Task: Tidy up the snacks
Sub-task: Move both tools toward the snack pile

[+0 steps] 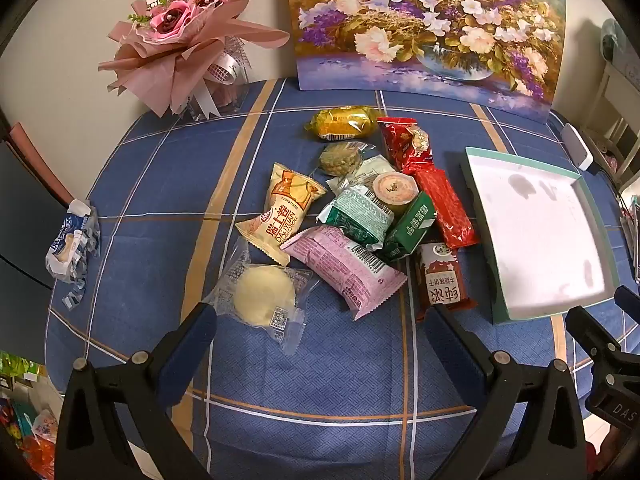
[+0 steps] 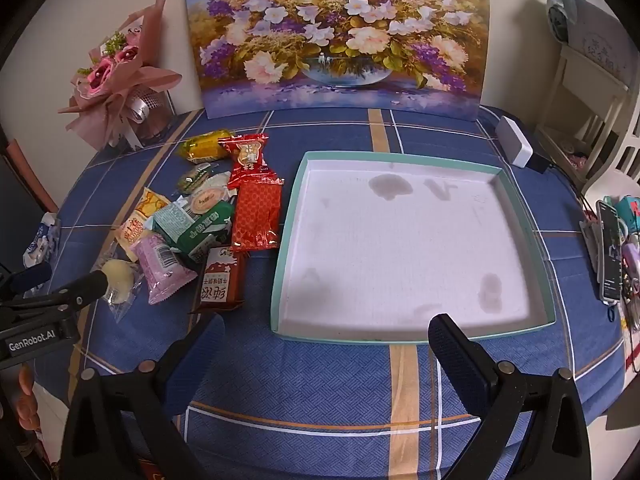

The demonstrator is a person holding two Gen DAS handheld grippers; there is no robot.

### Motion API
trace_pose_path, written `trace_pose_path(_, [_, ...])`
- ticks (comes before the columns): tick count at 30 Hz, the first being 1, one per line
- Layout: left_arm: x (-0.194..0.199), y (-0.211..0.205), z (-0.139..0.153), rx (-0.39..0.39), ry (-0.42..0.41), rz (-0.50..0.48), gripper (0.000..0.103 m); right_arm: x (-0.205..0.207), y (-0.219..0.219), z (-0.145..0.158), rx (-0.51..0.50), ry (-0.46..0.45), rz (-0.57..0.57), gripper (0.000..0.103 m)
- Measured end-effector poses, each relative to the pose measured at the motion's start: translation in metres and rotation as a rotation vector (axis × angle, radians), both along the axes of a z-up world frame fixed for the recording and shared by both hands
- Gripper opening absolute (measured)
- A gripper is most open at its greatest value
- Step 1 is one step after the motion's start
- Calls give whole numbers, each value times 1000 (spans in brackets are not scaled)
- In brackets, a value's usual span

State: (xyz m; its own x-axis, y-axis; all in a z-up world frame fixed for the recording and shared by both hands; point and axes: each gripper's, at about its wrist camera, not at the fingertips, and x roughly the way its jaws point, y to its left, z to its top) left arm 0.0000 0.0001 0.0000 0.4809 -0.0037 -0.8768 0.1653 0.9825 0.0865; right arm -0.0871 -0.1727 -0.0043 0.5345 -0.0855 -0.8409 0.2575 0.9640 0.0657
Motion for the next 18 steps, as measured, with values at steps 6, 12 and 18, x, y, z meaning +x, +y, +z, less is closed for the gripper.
trace_pose_path(6, [0,0,0,0,1,0,103,1,2,0,-2,2,2,103])
trace_pose_path(12, [0,0,0,0,0,0,103,0,1,0,-2,2,3,103])
trace_pose_path(18, [0,0,0,0,1,0,103,2,3,0,3,4,3,103])
